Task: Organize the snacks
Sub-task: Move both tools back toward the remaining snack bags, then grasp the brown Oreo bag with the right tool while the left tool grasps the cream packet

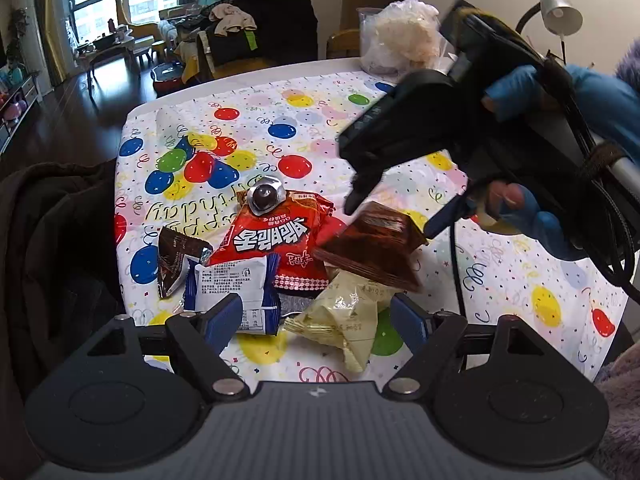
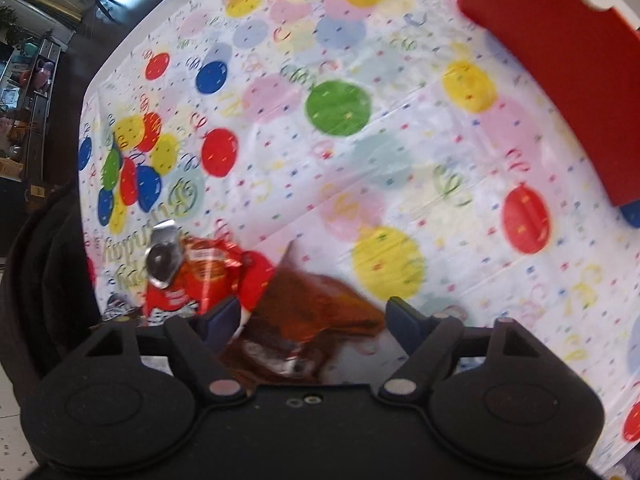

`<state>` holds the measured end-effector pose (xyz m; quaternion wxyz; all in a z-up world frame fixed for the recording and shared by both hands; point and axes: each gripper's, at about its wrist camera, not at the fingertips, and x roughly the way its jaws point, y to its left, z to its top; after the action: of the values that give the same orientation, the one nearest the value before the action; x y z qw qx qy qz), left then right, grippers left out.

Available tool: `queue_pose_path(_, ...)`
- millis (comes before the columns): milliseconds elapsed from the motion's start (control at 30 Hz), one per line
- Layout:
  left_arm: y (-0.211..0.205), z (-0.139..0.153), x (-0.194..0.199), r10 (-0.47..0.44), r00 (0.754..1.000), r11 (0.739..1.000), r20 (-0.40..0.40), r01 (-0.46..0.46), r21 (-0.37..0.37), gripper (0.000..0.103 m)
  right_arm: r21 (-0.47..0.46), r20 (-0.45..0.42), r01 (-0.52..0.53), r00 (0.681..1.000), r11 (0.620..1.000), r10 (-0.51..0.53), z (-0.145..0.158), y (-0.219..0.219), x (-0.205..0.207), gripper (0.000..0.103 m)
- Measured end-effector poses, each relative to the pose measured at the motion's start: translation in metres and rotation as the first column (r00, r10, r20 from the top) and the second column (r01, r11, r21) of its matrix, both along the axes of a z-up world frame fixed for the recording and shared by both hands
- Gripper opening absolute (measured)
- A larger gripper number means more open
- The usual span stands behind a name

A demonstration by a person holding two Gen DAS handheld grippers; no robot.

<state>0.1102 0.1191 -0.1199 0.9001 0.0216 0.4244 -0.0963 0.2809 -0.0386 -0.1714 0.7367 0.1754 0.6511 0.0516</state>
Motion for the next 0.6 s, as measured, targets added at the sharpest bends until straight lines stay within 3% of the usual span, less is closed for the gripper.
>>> queue_pose_path(200,-0.006,-0.005,0.004,-0.048,0.999,0.999,-0.015,0.048,0.020,0.081,-0.038,-0.018,-0.062,0.998,0.997,0.062,-0.009,0.015,0.000,0.077)
queue_pose_path(500,-0.024,-0.028,0.020,-0.167,0.983,0.984,-0.077,0.172,0.051,0.080,-0.015,0.008,-0.173,0.985,0.985,0.173,-0.008,0.010,-0.005,0.060)
queue_pose_path(600,-0.030,-0.036,0.023,-0.190,0.976,0.978,-0.101,0.198,0.070,0.074,0.004,0.025,-0.192,0.981,0.981,0.192,-0.004,0.007,-0.006,0.052)
